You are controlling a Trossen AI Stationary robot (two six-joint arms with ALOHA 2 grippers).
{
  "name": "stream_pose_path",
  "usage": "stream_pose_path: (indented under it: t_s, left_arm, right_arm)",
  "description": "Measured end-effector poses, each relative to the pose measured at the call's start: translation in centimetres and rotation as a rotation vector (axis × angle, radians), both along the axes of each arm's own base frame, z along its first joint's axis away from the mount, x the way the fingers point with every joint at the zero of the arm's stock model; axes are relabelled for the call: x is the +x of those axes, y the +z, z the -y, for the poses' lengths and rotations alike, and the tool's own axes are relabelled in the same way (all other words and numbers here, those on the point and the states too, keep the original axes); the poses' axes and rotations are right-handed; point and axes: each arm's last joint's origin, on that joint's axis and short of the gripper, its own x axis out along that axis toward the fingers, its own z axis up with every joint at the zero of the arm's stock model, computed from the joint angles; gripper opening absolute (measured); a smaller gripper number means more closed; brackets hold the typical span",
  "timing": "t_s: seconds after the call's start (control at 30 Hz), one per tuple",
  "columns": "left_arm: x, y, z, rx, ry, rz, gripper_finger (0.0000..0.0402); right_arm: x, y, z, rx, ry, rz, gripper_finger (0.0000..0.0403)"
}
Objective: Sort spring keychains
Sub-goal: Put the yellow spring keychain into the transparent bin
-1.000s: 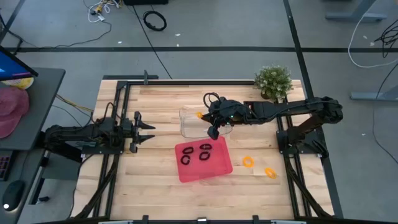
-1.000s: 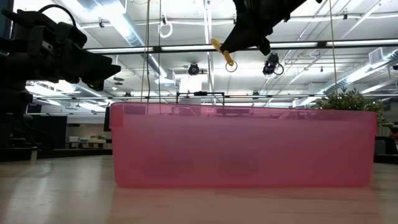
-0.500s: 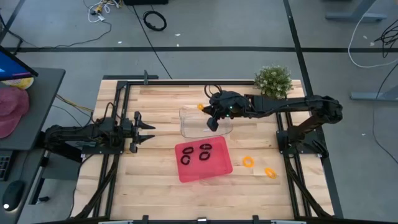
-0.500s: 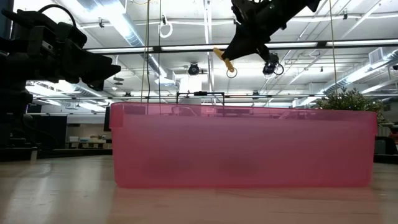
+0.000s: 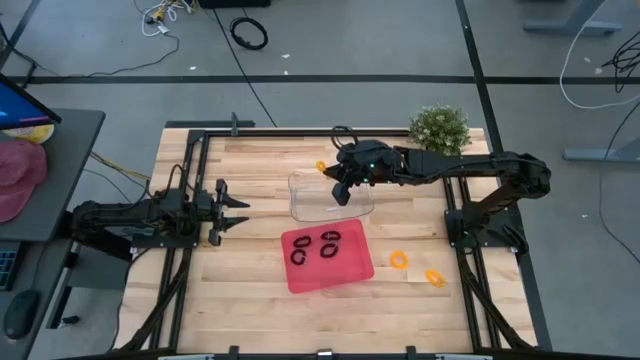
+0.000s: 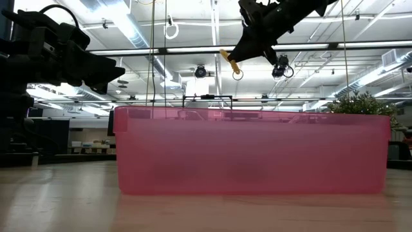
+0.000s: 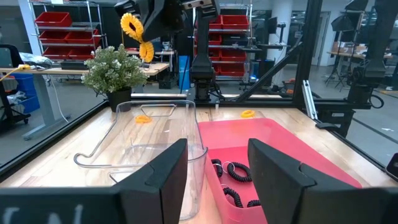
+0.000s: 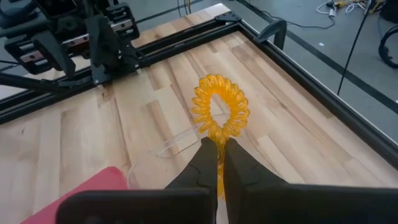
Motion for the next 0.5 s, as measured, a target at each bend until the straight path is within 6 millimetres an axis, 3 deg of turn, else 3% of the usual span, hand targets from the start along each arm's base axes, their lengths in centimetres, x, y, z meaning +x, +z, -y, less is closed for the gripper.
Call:
stream_pose_path:
  t_s: [0.5]
  left_arm:
    - [0.00, -0.01, 0.00, 0.000, 0.000, 0.000, 0.0172]
  right_arm:
    - [0.00, -0.01, -0.04, 0.007, -0.001, 0.001, 0.0000]
